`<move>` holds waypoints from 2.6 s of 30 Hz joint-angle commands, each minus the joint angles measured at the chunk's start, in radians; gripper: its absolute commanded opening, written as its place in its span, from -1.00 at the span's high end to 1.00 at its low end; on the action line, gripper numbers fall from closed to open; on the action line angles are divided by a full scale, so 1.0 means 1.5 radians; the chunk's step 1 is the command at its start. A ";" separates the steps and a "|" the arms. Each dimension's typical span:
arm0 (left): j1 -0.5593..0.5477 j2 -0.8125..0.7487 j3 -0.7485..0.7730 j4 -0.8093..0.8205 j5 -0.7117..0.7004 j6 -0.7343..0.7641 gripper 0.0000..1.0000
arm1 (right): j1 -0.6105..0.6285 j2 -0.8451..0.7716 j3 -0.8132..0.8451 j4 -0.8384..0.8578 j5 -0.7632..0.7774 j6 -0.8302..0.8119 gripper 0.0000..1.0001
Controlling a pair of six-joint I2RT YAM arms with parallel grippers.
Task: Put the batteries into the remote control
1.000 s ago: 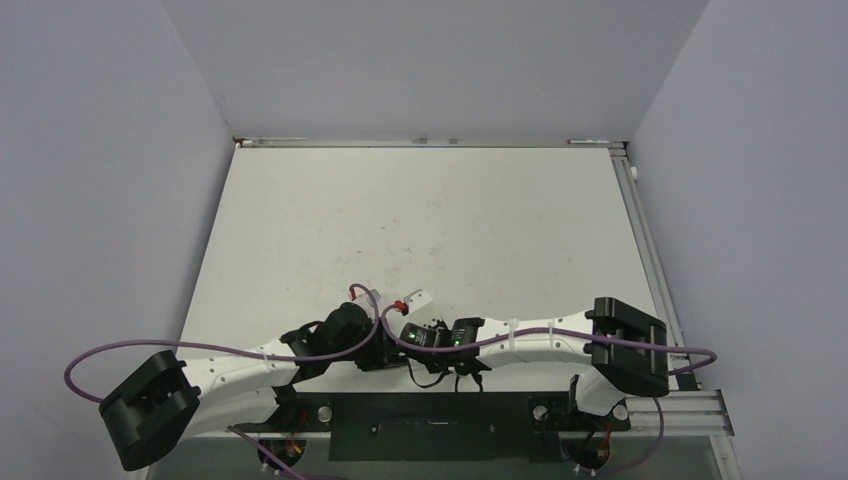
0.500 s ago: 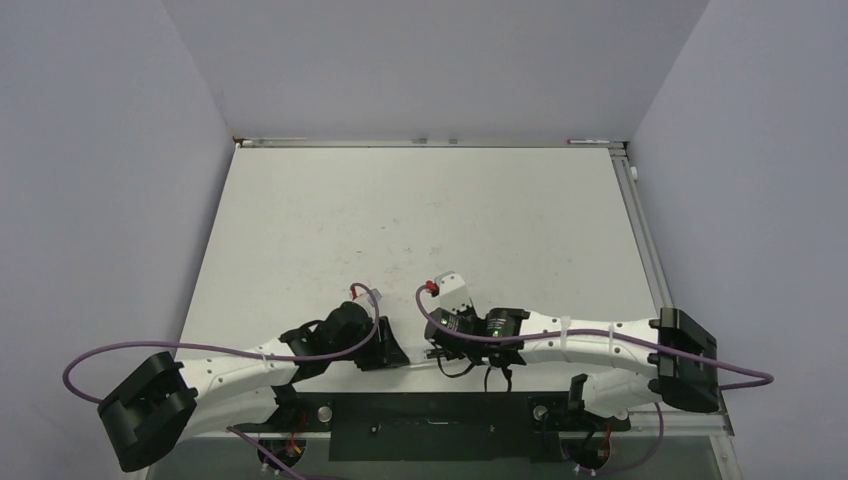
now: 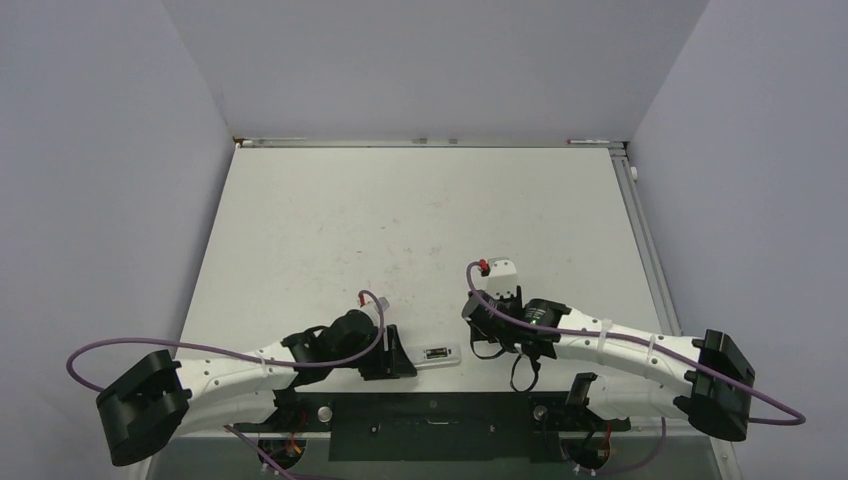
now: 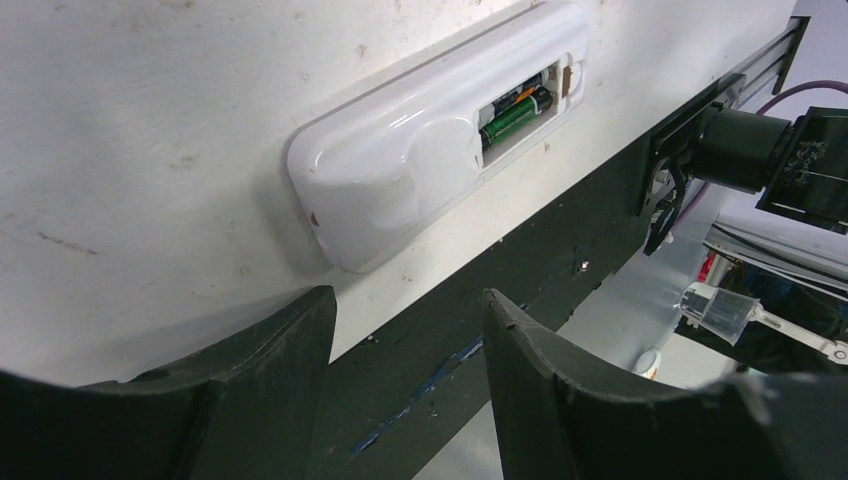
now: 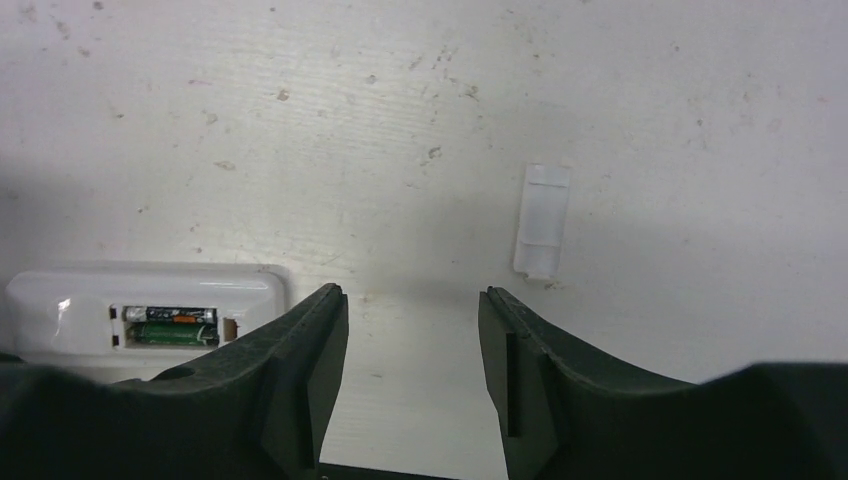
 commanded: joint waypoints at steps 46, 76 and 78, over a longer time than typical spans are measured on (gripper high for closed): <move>0.103 0.155 0.067 0.064 0.015 0.075 -0.07 | -0.154 0.077 -0.132 0.084 -0.043 0.080 0.44; 0.113 0.109 0.069 0.022 0.023 0.094 -0.08 | -0.157 0.026 -0.096 0.035 -0.019 0.057 0.29; 0.113 0.108 0.068 0.022 0.023 0.094 -0.09 | -0.160 0.029 -0.088 0.018 0.000 0.061 0.11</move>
